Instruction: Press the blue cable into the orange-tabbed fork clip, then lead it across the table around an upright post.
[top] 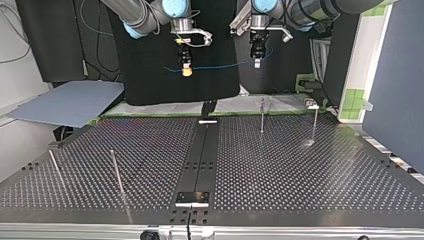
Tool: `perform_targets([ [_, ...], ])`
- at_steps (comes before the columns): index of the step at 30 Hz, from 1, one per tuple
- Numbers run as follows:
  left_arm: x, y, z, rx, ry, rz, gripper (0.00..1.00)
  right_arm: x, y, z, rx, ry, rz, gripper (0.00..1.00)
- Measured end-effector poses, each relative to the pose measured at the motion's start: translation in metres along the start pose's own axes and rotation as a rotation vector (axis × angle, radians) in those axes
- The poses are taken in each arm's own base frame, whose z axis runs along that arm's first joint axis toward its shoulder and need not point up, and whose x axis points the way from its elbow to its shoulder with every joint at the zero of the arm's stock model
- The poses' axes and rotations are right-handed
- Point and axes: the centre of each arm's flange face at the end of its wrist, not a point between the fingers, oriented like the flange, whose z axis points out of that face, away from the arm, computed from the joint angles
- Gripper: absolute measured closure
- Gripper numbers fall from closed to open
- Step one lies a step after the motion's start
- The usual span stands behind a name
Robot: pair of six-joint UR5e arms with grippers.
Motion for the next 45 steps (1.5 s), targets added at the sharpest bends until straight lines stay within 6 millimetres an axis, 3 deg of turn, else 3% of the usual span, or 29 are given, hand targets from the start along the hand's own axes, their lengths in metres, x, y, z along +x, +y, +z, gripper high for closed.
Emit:
perform_targets([
  [3, -0.002, 0.001, 0.004, -0.001, -0.003, -0.004, 0.99, 0.003, 0.002, 0.002, -0.008, 0.002, 0.004, 1.0],
  [7, -0.014, 0.0, 0.016, -0.009, -0.023, -0.033, 0.99, 0.023, 0.01, 0.016, -0.037, 0.031, 0.033, 1.0],
  [10, -0.028, -0.002, 0.027, -0.009, -0.047, -0.069, 0.99, 0.042, 0.013, 0.024, -0.044, 0.057, 0.063, 1.0],
  [17, -0.058, -0.002, 0.044, -0.015, -0.083, -0.144, 0.99, 0.107, 0.013, 0.049, -0.001, 0.186, 0.18, 1.0],
  [21, -0.07, 0.003, 0.046, -0.022, -0.085, -0.182, 0.99, 0.122, 0.01, 0.061, 0.035, 0.221, 0.225, 1.0],
  [25, -0.082, 0.009, 0.046, -0.03, -0.084, -0.221, 0.99, 0.115, 0.005, 0.067, 0.07, 0.213, 0.232, 1.0],
  [34, -0.112, 0.021, 0.046, -0.044, -0.115, -0.333, 0.99, 0.068, -0.008, 0.075, 0.124, 0.162, 0.223, 1.0],
  [45, -0.098, 0.036, 0.051, -0.097, -0.072, -0.323, 0.99, 0.026, -0.024, 0.094, 0.172, 0.129, 0.244, 1.0],
])
